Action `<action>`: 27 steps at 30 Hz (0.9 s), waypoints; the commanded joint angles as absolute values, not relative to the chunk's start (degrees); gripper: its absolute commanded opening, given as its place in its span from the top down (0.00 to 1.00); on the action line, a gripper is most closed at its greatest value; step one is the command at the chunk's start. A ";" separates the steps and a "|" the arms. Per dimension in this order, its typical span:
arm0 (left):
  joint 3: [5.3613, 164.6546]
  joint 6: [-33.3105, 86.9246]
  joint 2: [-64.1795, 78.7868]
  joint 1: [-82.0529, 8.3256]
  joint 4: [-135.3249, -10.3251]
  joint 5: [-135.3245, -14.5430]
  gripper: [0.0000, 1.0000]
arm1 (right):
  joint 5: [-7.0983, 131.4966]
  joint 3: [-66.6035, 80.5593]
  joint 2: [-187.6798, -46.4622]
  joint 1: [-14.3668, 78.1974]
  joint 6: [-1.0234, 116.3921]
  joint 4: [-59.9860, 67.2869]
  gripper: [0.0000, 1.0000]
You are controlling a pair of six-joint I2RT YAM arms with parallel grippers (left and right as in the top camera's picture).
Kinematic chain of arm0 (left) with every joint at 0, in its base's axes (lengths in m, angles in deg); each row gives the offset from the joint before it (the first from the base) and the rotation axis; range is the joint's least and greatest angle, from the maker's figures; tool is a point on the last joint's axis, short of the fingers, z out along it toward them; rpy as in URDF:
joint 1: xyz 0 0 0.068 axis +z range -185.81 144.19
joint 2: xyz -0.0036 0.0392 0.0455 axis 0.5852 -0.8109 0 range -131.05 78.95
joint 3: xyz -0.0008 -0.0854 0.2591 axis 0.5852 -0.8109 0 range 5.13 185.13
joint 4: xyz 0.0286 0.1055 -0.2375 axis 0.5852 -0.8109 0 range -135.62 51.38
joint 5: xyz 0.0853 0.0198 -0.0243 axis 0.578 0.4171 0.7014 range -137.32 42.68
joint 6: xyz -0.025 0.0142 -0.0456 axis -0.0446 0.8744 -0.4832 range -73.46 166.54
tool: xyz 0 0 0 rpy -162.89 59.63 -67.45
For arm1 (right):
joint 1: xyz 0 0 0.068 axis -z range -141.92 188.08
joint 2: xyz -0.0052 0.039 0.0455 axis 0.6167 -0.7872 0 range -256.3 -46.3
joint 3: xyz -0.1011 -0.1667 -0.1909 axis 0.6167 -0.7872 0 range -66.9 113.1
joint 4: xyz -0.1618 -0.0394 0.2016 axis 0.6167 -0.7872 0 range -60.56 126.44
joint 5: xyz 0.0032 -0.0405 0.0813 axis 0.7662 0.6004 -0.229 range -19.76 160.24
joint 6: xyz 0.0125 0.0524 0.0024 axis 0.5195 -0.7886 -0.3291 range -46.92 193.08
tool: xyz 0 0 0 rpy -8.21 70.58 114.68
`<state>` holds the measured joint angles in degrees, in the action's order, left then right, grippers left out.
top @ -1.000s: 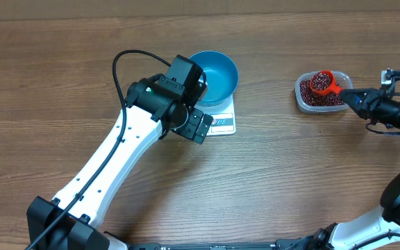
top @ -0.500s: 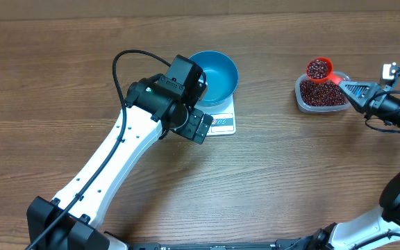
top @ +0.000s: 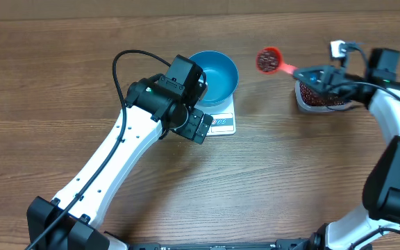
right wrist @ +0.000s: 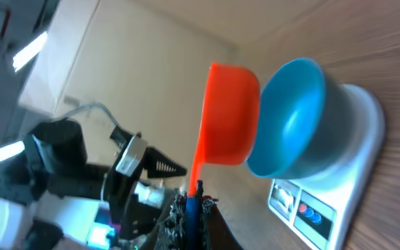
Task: Scoop item into bowl and weigh 150g on scale
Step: 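Lift the filled red cup out of the tub with the right gripper, then carry the red cup over the teal bowl with the right gripper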
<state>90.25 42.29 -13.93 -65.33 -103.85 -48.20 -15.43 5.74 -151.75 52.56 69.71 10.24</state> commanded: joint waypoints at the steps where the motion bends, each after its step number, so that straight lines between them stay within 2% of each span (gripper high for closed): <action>1: 90.78 43.17 -13.30 -65.44 -103.98 -47.98 0.00 | -14.90 6.35 -152.14 47.82 59.06 16.03 0.96; 6: 90.78 43.17 -13.30 -65.44 -103.98 -47.98 0.01 | -12.61 6.35 -152.14 41.72 50.69 29.80 0.96; 10: 90.78 43.17 -13.30 -65.44 -103.98 -47.98 0.00 | -10.38 6.35 -152.14 38.68 48.88 36.53 0.96; 18: 90.78 43.17 -13.30 -65.44 -103.98 -47.98 0.00 | -2.81 6.35 -152.14 35.88 52.79 37.06 0.96; 27: 90.78 43.19 -13.30 -65.44 -103.98 -47.98 0.00 | -2.36 6.35 -152.14 35.55 64.44 35.83 0.96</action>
<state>90.25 42.29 -13.93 -65.33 -103.81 -48.18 -2.79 5.74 -151.83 35.79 58.56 35.86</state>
